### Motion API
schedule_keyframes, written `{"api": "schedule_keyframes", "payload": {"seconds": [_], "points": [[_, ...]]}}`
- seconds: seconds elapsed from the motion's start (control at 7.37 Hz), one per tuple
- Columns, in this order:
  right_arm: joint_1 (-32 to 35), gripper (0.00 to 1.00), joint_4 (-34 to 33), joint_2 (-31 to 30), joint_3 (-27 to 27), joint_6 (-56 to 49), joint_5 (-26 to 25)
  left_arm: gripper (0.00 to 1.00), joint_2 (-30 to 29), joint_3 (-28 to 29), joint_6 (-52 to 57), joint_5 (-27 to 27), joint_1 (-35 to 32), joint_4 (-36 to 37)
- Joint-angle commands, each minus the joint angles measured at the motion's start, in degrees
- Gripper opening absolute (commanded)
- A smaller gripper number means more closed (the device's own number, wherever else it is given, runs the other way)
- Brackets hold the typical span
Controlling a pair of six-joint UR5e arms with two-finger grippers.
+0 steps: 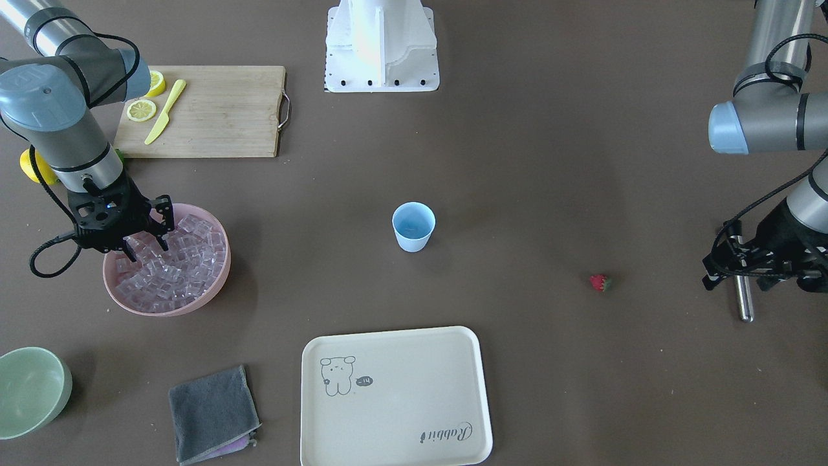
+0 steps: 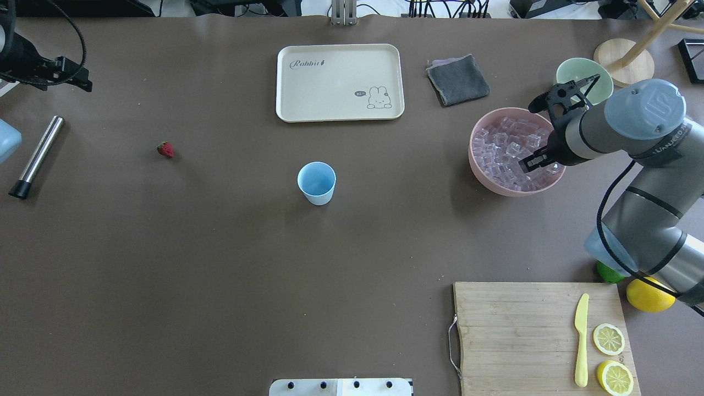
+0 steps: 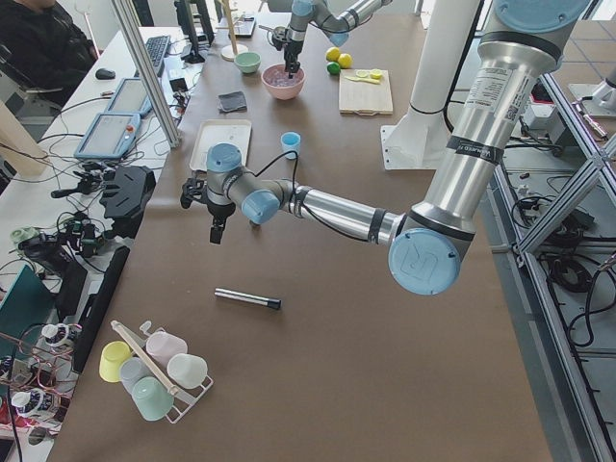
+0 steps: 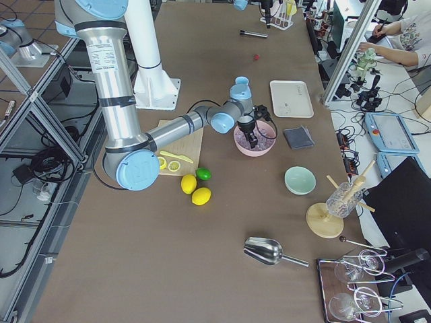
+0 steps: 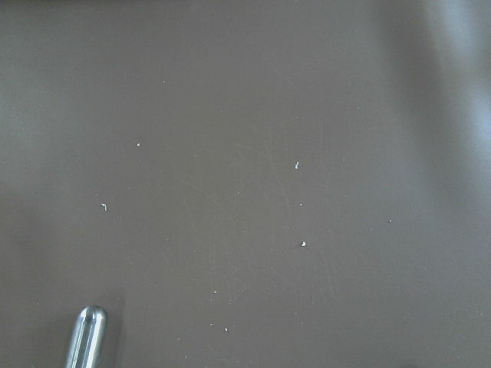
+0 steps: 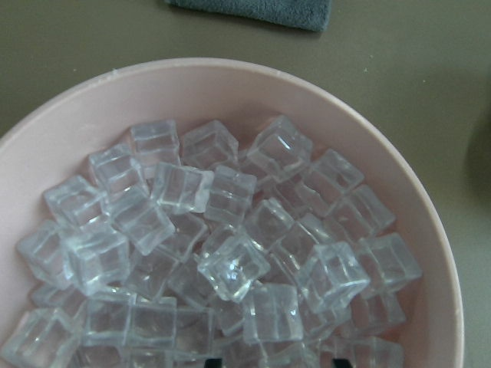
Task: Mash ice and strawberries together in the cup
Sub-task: 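Lower the right gripper into the ice and grasp another cube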
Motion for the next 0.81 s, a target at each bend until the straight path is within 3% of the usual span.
{"api": "schedule_keyframes", "payload": {"seconds": [0.0, 0.68], "points": [[-0.26, 0.56, 0.01, -0.06, 0.03, 0.25, -0.08, 0.98, 0.41, -0.24, 0.0, 0.0, 0.02, -0.12], [-0.97, 0.53, 0.01, 0.11, -0.68, -0.01, -1.14, 0.98, 0.15, 0.11, 0.0, 0.09, 0.45, -0.03]]}}
